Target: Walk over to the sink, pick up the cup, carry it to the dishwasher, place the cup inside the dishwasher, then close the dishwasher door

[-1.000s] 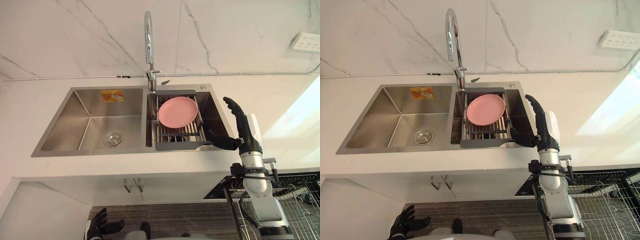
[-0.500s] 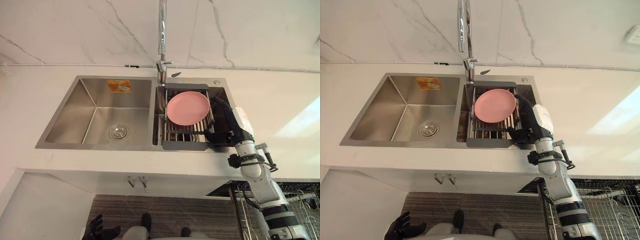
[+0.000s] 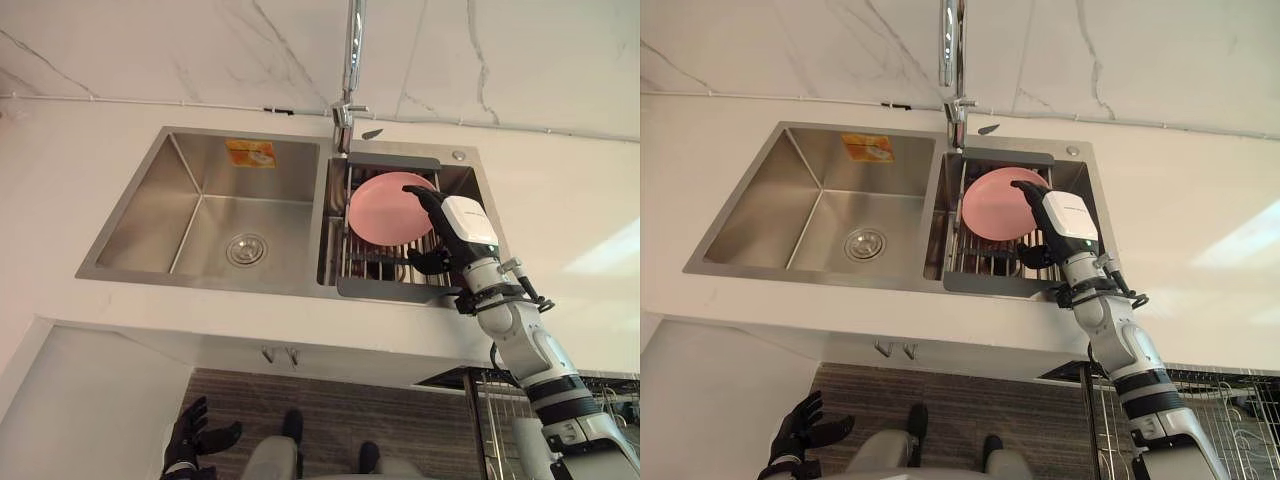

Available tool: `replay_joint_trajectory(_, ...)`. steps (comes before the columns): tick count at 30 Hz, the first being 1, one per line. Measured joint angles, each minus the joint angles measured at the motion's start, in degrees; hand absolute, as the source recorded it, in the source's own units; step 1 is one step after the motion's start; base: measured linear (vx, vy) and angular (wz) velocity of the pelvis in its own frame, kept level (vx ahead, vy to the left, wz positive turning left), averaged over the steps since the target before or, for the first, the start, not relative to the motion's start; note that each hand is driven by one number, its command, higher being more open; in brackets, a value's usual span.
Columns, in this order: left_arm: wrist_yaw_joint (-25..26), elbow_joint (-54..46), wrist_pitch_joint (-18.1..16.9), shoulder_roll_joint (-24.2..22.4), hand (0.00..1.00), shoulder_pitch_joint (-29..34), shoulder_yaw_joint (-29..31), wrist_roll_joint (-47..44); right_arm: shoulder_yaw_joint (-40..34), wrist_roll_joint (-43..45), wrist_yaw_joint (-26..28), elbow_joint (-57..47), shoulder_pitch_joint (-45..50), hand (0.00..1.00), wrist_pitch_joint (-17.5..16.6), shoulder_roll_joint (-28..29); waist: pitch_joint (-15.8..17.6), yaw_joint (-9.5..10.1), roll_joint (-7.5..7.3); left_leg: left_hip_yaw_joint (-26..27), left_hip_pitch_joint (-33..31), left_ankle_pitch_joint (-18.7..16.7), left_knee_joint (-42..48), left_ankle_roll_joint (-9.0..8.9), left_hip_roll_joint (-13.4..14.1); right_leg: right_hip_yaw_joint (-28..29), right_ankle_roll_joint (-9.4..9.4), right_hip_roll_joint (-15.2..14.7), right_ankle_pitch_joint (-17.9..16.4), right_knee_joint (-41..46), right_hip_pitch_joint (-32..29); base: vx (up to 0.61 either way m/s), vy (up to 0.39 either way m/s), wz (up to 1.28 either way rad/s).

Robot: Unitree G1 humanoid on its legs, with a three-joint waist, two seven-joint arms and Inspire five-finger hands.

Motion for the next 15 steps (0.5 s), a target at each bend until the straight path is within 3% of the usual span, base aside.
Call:
replay_joint_trajectory(6, 0.0, -0.8, 0.0, -0.8, 0.90, 0.0, 0.0, 0.0, 0.7, -4.3, 0.0, 2.8, -0.9, 0.90, 0.5, -0.2, 1.0, 0.34, 0.04, -0.2, -1.1, 0.0, 1.2, 0.02, 0.0, -0.2, 0.00, 0.1, 0.0, 0.0, -0.4, -0.04, 0.002, 0.02)
replay_joint_trajectory(14, 0.9, -2.6, -0.1, -0.7, 0.90, -1.3, 0.0, -1.1, 1.9, -7.9, -0.9, 5.1, -9.5, 0.90, 2.8, -1.6, 3.1, 1.43, 0.68, -0.4, -2.6, 0.0, 2.3, 0.15, 0.2, -0.4, -0.23, 0.4, 0.4, 0.2, -1.4, -0.03, -0.003, 0.01)
replay_joint_trajectory(15, 1.0, -2.8, -0.1, -0.7, 0.90, -1.4, 0.0, -1.5, 2.5, -8.0, -1.1, 5.9, -10.5, 0.30, 3.2, -1.7, 3.6, 1.58, 0.68, -0.4, -2.6, 0.0, 2.5, 0.15, 0.2, -0.4, -0.29, 0.5, 0.5, 0.2, -1.4, 0.00, 0.000, 0.00)
